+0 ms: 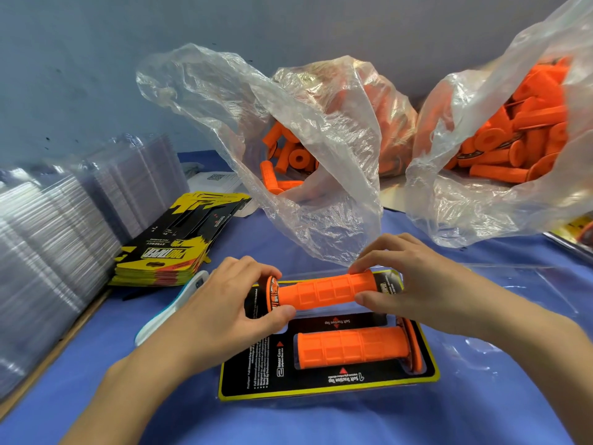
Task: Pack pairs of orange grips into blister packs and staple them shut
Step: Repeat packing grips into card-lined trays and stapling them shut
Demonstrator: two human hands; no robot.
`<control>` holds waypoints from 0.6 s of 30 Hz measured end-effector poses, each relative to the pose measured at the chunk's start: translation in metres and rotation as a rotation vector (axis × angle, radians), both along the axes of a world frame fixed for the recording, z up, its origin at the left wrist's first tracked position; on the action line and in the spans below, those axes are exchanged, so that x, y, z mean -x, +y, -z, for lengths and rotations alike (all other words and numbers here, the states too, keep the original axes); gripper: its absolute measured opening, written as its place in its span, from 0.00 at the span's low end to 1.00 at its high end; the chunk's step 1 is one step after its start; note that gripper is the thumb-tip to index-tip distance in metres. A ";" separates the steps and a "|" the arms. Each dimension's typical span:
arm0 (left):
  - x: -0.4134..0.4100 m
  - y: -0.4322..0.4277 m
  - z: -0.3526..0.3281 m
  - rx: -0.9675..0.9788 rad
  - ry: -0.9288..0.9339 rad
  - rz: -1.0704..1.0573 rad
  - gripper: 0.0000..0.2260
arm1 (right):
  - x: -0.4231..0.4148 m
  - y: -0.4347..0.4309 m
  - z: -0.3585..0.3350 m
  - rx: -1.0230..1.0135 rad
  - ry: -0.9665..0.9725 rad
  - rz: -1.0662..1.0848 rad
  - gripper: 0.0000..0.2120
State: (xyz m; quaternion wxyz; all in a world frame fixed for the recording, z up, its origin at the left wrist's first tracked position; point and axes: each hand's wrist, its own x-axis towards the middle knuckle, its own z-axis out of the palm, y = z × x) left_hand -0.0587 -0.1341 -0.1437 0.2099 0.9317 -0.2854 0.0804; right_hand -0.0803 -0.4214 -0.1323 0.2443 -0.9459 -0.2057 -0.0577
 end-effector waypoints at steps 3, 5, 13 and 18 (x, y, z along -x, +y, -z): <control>0.000 0.001 0.000 -0.061 0.002 0.001 0.26 | -0.002 0.001 0.002 0.052 -0.013 -0.013 0.16; 0.001 0.001 0.002 -0.117 -0.005 -0.002 0.26 | -0.003 0.000 0.003 0.089 -0.013 -0.021 0.16; 0.001 -0.002 0.009 -0.145 -0.028 -0.010 0.27 | -0.005 -0.002 0.006 0.146 0.058 -0.015 0.18; -0.001 -0.002 0.012 -0.139 -0.024 -0.016 0.27 | -0.005 -0.003 0.006 0.134 0.087 -0.006 0.18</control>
